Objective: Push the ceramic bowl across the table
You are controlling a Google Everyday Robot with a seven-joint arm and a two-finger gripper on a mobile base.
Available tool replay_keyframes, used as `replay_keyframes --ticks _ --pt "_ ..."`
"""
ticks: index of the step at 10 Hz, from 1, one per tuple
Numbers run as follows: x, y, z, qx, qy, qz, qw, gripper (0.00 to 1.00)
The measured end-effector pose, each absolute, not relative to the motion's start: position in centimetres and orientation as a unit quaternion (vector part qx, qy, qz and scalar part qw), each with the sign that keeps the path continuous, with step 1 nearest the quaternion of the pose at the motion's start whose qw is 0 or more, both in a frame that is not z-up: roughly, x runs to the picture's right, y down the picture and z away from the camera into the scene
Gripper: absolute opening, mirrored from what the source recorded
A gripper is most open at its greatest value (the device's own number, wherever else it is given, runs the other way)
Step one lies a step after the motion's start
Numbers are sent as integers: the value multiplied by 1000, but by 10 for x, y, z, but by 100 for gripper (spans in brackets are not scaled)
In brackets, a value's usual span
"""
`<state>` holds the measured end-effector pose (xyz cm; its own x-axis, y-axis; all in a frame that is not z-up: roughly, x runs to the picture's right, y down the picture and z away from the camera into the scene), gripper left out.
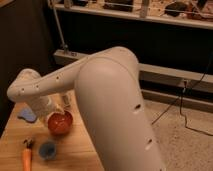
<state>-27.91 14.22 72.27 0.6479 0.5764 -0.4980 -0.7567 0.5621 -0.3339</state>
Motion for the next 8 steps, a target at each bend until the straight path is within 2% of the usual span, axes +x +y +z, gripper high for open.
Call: replay_keyframes --ticks 3,6,8 --pt "-315 161 732 -282 165 335 883 65" --pt "-343 182 738 -303 126 222 918 65" --pt "-346 174 745 -303 88 147 938 65"
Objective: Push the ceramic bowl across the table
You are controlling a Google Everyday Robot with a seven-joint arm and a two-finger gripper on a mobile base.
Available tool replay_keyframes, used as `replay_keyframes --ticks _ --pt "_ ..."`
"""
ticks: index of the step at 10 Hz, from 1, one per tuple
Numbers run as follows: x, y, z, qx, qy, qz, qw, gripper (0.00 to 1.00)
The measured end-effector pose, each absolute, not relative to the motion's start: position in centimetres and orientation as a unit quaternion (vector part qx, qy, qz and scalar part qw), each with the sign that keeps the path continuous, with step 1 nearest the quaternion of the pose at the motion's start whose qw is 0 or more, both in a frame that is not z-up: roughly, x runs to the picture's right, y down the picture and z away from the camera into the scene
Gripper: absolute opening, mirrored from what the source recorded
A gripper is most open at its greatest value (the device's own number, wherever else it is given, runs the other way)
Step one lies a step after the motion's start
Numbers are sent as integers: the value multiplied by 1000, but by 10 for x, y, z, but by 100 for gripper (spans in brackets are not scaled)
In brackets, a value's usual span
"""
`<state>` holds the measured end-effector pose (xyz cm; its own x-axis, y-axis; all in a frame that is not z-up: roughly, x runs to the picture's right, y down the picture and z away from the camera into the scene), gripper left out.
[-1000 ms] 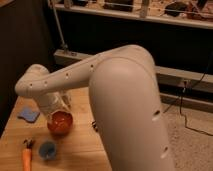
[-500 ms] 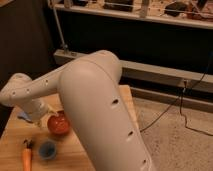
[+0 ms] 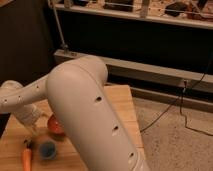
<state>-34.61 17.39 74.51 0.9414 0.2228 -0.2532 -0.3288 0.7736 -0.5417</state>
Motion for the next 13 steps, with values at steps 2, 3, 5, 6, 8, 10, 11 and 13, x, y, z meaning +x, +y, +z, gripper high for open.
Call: replay_keyframes --ticks 2,3,5,6,8,10,11,13 --pt "-350 154 744 -300 40 83 949 65" --pt "-350 146 743 -300 24 58 952 65" --pt "-352 140 741 -302 10 39 952 65" --pt "-352 140 741 -303 9 39 952 65" --pt "-352 141 740 -303 8 39 952 65" --pt "-353 144 742 -294 -7 23 956 65" --pt "-355 148 744 -281 -30 -1 959 65" --pt "-354 156 746 -265 -62 -31 962 65"
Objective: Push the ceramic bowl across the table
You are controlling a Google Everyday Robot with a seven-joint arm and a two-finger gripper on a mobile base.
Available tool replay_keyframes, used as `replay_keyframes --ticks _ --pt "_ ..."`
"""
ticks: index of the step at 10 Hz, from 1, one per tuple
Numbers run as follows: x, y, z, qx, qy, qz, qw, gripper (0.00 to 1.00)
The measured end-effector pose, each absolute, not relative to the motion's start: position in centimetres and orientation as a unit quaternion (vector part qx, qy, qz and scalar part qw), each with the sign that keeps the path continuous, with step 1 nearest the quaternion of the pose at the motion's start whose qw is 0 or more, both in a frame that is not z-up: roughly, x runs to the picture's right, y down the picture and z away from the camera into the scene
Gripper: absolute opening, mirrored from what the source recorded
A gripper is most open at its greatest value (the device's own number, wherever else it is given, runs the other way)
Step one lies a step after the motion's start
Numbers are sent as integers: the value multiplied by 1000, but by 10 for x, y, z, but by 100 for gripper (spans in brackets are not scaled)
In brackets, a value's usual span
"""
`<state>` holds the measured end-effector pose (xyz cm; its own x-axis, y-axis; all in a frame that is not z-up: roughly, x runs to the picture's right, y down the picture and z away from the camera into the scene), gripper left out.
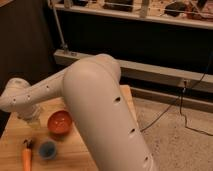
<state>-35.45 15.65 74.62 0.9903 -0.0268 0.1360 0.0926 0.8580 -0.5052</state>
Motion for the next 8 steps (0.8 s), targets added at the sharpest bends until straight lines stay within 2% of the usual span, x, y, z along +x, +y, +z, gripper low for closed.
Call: replay_keyframes --ticks 4,8 --pt "-353 167 755 -250 -101 -91 959 65" --pt "-366 185 771 -282 -103 -171 938 65"
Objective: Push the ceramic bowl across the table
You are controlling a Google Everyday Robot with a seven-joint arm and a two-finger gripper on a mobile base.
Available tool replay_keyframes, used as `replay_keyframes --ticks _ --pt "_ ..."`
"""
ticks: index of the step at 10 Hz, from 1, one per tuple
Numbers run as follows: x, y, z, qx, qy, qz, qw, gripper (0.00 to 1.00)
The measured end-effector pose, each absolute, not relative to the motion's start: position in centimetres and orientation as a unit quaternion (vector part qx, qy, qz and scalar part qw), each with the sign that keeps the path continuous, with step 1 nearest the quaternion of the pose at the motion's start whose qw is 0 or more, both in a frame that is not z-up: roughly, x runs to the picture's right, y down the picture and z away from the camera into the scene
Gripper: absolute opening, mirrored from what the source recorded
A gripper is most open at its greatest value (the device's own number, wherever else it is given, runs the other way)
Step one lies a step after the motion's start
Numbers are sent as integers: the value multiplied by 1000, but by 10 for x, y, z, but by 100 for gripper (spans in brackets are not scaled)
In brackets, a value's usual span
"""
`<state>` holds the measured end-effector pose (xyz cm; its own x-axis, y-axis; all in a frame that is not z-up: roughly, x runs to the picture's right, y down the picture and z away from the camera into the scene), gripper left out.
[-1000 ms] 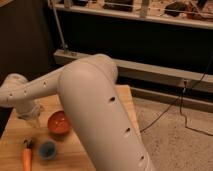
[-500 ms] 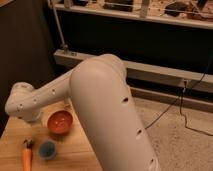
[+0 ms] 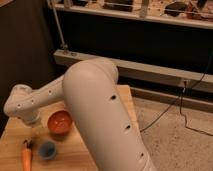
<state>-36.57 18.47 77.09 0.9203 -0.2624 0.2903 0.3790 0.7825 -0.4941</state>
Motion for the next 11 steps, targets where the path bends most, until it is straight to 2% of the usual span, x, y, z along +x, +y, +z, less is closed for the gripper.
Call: replay_keyframes --ticks 5,11 --pt "-350 195 786 -305 -82 -169 934 65" --pt "-298 218 796 -309 -58 -140 939 65"
